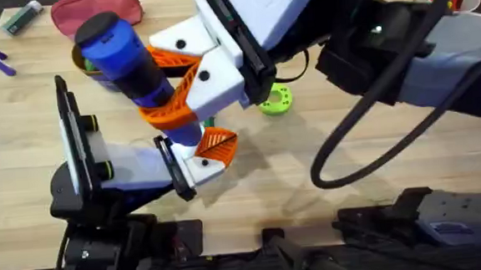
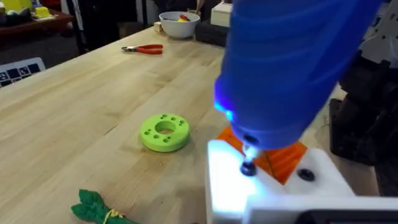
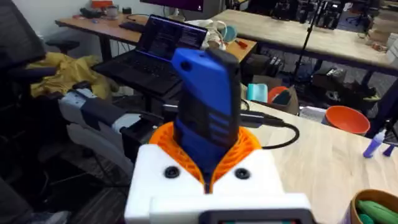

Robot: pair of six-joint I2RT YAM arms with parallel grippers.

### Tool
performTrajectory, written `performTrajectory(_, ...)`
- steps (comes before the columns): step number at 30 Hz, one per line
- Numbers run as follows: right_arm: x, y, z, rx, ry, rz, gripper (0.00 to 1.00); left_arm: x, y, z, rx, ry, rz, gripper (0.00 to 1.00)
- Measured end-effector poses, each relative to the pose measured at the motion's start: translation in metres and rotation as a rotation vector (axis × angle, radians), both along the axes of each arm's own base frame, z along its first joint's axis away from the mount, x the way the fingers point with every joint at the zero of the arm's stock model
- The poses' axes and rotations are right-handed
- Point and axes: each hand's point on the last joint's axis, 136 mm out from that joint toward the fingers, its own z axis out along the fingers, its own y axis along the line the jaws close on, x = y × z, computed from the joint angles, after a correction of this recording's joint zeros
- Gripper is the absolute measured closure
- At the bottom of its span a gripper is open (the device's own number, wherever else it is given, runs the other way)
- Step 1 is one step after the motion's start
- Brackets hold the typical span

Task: Pick up the gripper from the table and insert it into the empty holder that is missing its gripper. Then pick up a screw, insert it into the mounting hole, and use the screwdriver to tighten it. Finally, clean up the table by picking up the vegetable and placing it into the bucket.

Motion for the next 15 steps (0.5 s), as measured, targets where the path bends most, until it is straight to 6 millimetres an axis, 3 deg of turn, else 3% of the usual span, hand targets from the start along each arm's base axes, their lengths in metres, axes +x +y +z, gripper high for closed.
performTrajectory(15,-0.0012,0.0045,-0.0052,-0.006,0.002,0.007,0.976,-0.0001,0.0000,0.0000,0.000,0.001,0.000,0.980)
